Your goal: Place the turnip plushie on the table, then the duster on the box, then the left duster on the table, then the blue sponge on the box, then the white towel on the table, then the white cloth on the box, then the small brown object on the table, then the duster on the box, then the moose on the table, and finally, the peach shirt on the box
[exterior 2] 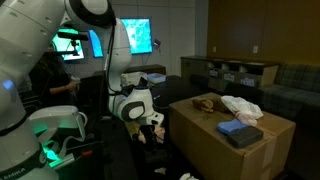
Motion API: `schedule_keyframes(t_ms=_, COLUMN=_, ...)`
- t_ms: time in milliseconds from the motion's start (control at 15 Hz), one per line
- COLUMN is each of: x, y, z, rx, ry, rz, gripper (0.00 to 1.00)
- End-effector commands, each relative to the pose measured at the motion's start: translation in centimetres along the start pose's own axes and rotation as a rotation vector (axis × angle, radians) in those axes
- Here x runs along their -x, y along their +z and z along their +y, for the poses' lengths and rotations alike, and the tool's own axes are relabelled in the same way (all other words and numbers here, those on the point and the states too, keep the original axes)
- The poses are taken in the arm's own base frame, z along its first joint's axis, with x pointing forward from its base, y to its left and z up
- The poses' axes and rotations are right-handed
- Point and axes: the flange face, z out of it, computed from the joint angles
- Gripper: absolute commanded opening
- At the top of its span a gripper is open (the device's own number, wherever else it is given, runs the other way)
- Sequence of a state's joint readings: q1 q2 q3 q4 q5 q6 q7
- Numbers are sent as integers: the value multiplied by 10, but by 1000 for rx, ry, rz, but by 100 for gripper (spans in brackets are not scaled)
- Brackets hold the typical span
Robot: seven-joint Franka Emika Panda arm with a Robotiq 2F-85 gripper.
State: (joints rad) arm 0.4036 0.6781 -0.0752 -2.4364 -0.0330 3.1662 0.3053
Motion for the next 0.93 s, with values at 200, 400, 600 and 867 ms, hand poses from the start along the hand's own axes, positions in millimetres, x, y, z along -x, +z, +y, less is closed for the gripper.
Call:
schedule_keyframes(t_ms=200, x=8, y=4, z=-36, rx=-80, ry=-84, rz=-1, gripper=100)
schedule_keyframes(t_ms=400, x=8, y=10, z=-43, rx=-109, ry=-106, rz=-8, gripper=100)
schedule_keyframes(t_ms=600, x=4, y=20, z=-41, rx=-119, ry=-112, rz=-12, gripper=100)
schedule_keyframes(t_ms=867, x=-4, y=34, z=-31, rx=-106, ry=-103, rz=0, gripper=100)
